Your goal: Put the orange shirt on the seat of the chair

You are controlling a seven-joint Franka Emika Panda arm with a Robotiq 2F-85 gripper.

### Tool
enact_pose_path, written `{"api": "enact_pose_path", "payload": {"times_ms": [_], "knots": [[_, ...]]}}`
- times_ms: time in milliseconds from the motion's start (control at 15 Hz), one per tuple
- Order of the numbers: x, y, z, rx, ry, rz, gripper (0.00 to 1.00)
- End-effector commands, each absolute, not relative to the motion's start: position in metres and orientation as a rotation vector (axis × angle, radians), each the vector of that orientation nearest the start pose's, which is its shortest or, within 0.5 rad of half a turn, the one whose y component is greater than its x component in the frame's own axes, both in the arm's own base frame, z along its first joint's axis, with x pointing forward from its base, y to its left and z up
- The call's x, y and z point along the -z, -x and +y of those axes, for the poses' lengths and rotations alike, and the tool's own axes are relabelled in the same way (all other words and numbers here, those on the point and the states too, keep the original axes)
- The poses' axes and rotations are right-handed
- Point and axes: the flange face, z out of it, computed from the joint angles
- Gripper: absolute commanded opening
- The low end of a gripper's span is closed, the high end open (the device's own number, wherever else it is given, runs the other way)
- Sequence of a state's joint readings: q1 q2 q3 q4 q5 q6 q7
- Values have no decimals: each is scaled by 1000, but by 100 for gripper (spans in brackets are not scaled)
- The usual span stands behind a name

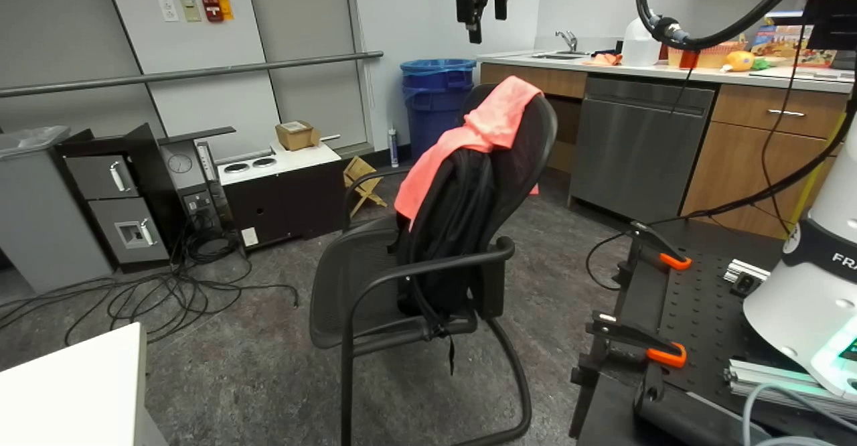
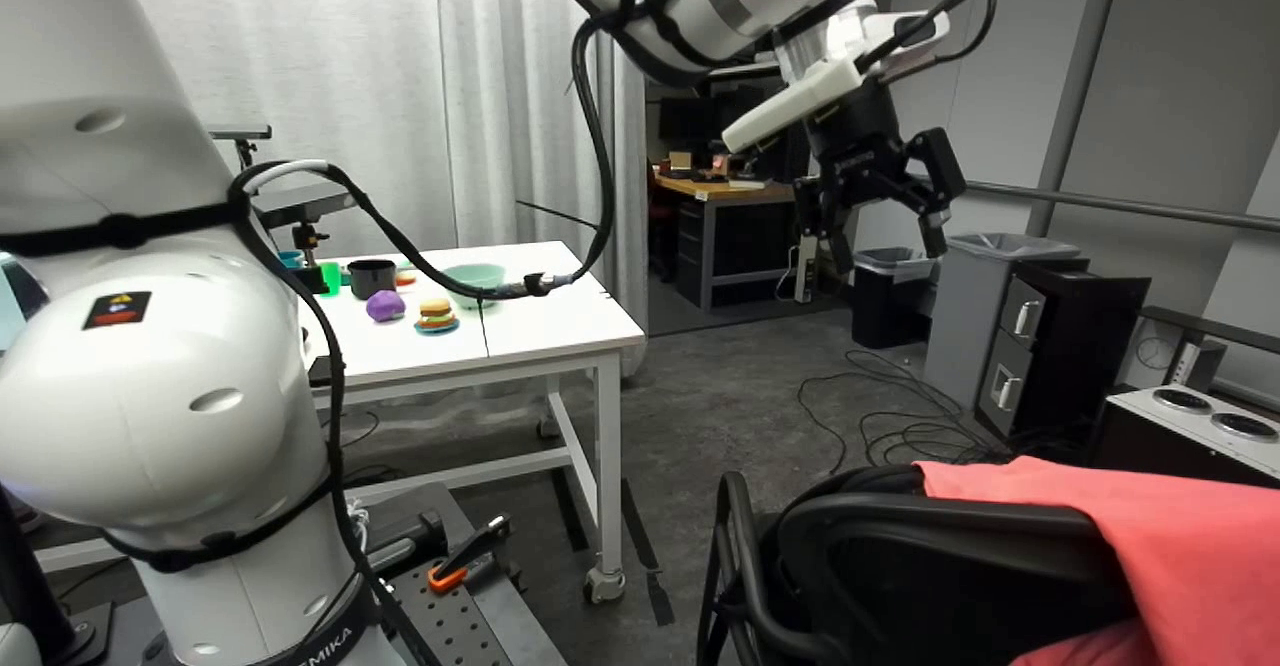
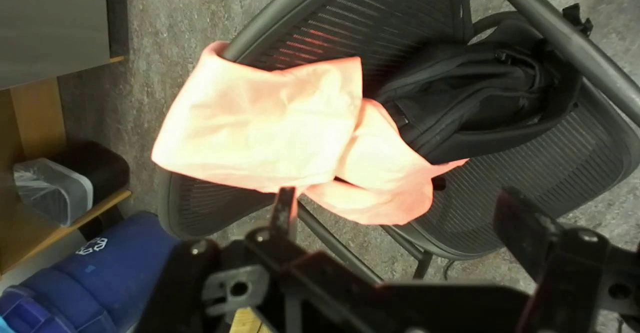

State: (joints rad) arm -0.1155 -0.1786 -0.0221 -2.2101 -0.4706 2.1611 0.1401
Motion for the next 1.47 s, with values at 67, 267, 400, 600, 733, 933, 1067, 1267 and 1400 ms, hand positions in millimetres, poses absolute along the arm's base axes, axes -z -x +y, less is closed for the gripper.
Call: {"api": "enact_pose_path", "payload": {"times_ms": [67,267,400,600,733,933,1067,1267,1400], "knots": [[-396,-545,-86,180,3560,126,100],[-359,-567,-86,151,3587,172,100],[-344,-578,-92,134,3619,201,100],[-331,-588,-111,110,3658,246,100],[-323,-591,-127,90,3676,281,100],[-312,-589,-152,49,3695,330,100],[-304,-587,-166,17,3698,364,100],[-287,-582,-179,-45,3702,394,100],[-276,-580,-185,-87,3701,405,100]]}}
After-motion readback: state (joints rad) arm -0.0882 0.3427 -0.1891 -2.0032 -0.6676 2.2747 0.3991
